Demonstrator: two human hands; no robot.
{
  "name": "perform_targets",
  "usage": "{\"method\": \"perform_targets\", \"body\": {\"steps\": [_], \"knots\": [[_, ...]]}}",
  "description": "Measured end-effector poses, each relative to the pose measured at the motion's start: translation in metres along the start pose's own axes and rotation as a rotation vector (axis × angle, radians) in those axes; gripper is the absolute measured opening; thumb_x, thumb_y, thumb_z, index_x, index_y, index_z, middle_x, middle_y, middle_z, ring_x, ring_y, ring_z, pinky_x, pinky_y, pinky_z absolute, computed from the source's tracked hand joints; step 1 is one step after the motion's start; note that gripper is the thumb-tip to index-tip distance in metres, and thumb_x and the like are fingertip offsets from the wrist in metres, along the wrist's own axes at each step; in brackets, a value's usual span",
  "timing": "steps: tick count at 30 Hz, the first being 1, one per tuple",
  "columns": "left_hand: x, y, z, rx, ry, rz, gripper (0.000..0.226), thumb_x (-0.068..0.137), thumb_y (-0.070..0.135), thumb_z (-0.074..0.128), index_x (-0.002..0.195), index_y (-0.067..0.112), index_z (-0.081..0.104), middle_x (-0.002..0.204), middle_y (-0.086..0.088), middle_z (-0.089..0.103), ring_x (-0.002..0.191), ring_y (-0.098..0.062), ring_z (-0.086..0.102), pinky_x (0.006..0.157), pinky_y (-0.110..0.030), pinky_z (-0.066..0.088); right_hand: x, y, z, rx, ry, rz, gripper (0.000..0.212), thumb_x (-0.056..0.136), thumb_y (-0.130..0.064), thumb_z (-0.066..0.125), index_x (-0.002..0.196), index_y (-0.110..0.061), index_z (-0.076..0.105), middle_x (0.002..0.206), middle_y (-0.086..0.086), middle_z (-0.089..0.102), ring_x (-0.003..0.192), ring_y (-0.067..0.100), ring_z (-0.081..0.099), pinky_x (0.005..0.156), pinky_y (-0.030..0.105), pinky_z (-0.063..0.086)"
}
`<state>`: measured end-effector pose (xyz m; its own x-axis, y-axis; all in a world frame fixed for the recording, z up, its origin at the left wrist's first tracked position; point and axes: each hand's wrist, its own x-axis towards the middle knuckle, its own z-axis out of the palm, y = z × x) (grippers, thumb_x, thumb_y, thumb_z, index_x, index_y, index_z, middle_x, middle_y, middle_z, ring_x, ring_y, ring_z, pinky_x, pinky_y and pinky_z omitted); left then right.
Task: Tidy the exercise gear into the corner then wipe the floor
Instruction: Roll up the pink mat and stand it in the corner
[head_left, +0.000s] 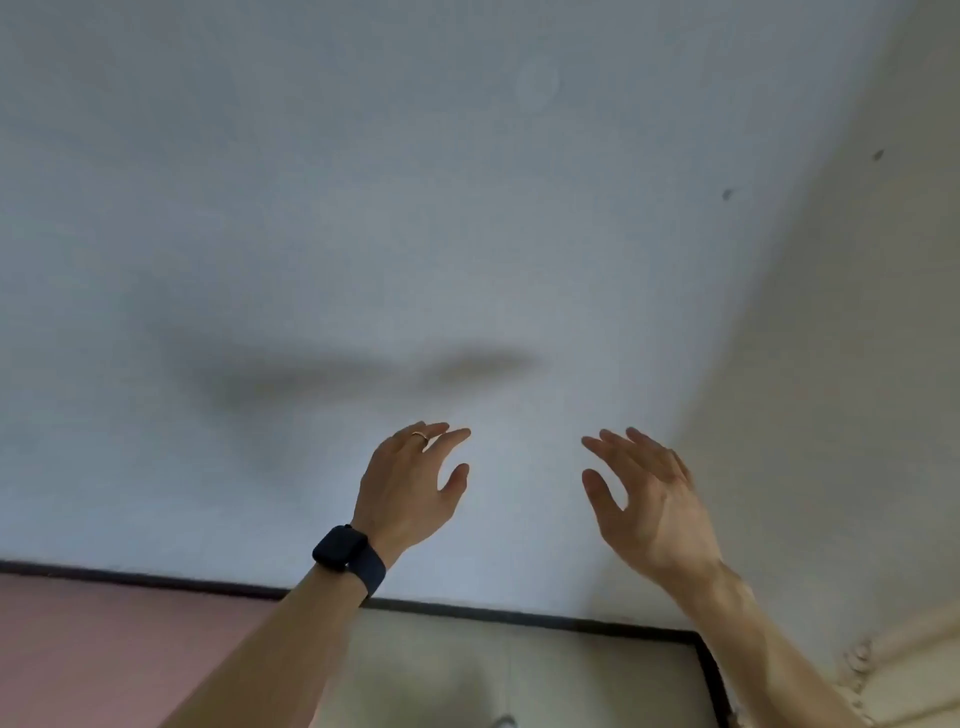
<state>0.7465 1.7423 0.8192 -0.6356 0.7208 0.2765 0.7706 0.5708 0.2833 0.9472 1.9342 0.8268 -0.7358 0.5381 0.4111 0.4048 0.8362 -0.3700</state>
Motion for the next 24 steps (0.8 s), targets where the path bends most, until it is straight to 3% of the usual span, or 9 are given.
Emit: {"method": "perform_targets", "body": {"steps": [6,12,18,24], "knots": [[-0.156,-0.068,-0.054,0.037,-0.024,-0.321,0.049,0.094,0.049,0.042,0.141,0.037,0.051,0.143,0.007,0.055,0.138,-0.015,0.042,0.114,-0.035,0.034,-0.069,-0.095,0.047,0.174,-0.194,-0.206,0.048,0.095,-0.048,0.042,0.129,-0.025,0.067,0.132,-0.003,0.066,0.133,0.026,0.054,0.106,0.052,0.045],[-0.292,-0.121,-0.137,0.150,0.060,-0.592,0.045,0.098,0.042,0.050,0.142,0.035,0.050,0.142,0.004,0.056,0.135,-0.017,0.045,0.112,-0.036,0.036,-0.114,-0.221,0.069,0.270,-0.391,-0.456,0.053,0.094,-0.053,0.035,0.133,-0.030,0.063,0.136,-0.008,0.063,0.137,0.022,0.049,0.110,0.048,0.041],[-0.436,-0.174,-0.224,0.199,0.186,-0.827,0.043,0.097,0.038,0.052,0.139,0.029,0.053,0.134,0.002,0.061,0.124,-0.021,0.052,0.104,-0.036,0.044,-0.169,-0.372,0.074,0.330,-0.445,-0.689,0.051,0.095,-0.052,0.035,0.136,-0.034,0.060,0.140,-0.012,0.059,0.140,0.018,0.045,0.115,0.040,0.034],[-0.597,-0.241,-0.300,0.236,0.269,-0.979,0.045,0.096,0.037,0.052,0.141,0.030,0.052,0.139,0.006,0.058,0.131,-0.018,0.048,0.107,-0.033,0.040,-0.258,-0.527,0.086,0.415,-0.475,-0.807,0.047,0.095,-0.049,0.041,0.138,-0.036,0.057,0.143,-0.013,0.055,0.143,0.017,0.041,0.117,0.046,0.033]]}}
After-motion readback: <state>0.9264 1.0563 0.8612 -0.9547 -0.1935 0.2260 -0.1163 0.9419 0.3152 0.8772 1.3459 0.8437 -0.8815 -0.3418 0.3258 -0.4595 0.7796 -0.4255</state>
